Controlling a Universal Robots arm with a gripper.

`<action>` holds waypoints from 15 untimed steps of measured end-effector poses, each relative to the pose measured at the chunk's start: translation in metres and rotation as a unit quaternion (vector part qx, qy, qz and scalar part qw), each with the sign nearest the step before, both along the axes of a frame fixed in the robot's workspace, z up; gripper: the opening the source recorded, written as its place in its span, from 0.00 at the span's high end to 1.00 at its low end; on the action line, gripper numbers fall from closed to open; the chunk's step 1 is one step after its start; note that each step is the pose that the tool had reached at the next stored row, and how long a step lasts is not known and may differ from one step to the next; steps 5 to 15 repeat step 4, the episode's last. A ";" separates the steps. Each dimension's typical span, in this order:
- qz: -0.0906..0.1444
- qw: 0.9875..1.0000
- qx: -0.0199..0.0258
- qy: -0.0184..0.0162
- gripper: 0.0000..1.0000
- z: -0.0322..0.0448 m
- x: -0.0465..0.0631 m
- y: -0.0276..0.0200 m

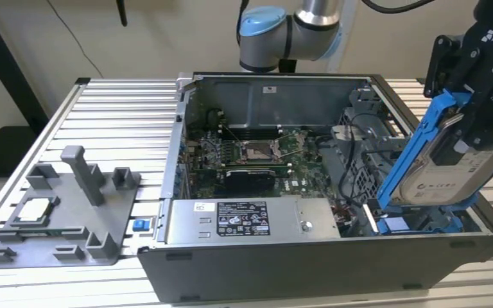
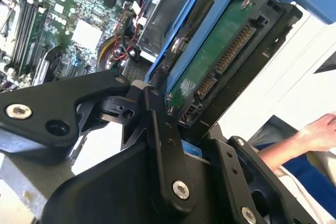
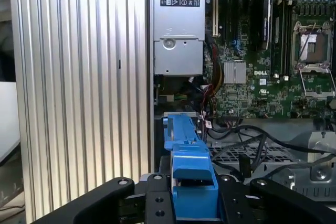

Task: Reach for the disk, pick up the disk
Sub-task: 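Pick up the disk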

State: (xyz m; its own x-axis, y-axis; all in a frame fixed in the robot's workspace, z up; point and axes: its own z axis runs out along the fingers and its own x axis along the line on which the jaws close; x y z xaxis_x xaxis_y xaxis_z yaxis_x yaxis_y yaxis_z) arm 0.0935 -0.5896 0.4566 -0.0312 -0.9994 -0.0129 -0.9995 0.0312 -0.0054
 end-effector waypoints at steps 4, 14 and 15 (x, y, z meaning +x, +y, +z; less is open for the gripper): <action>0.000 1.000 0.000 0.000 1.00 -0.0004 0.000 0.0000; 0.000 1.000 0.000 0.000 1.00 -0.0004 0.000 0.0000; 0.000 1.000 0.000 0.000 1.00 -0.0004 0.000 0.0000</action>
